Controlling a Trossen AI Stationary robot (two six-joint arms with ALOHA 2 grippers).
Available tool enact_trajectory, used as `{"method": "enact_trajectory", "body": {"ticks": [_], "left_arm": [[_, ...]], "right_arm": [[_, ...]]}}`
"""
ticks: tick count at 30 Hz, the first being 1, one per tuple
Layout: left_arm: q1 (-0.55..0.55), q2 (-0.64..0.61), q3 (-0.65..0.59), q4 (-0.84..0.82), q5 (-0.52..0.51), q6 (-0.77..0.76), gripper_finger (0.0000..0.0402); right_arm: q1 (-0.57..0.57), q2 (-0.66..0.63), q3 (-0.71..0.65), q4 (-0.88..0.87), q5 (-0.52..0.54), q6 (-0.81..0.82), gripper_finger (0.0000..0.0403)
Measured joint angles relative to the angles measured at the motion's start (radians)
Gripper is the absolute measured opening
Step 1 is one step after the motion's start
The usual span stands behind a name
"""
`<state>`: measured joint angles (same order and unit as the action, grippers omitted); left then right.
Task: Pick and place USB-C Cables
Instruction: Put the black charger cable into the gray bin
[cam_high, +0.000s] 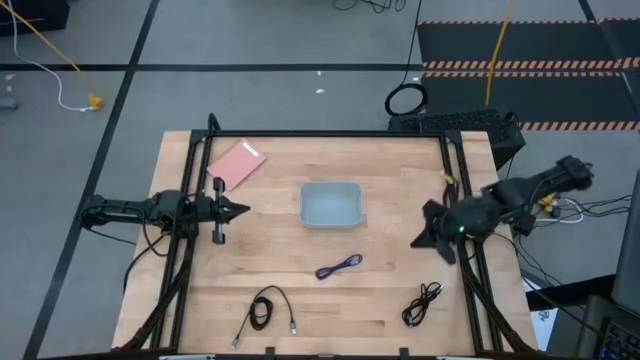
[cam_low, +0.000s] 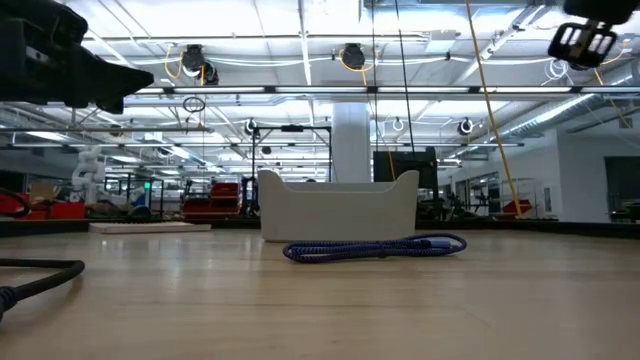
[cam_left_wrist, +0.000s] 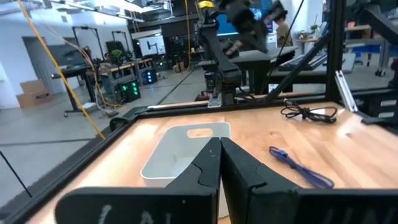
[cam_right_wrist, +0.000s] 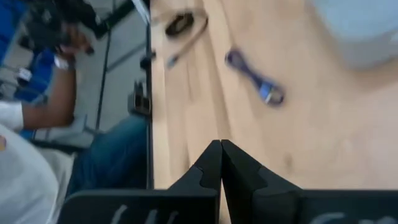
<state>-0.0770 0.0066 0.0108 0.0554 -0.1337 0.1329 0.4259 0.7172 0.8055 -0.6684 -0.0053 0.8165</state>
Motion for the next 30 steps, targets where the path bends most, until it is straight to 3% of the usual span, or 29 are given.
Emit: {"method": "enact_trajectory", "body": {"ticks": [7,14,21,30], "left_arm": [[0.000,0.000,0.000,0.001,0.000,-0.050,0.0010],[0.000,0.000,0.000,0.025,0.003,-0.072,0.0010],[-0.006,0.051,0.011,0.103,0.071,-0.067,0.0010],[-0.047,0.301,0.148,0.104,0.073,-0.070,0.0010]], "right_arm": [[0.223,0.166,0.000,0.002,0.005,0.222,0.0000],[0.371,0.301,0.000,0.006,0.002,0.373,0.0000],[0.441,0.379,0.000,0.005,0.000,0.429,0.0012],[0.456,0.442,0.000,-0.021,0.001,0.404,0.0089]]}}
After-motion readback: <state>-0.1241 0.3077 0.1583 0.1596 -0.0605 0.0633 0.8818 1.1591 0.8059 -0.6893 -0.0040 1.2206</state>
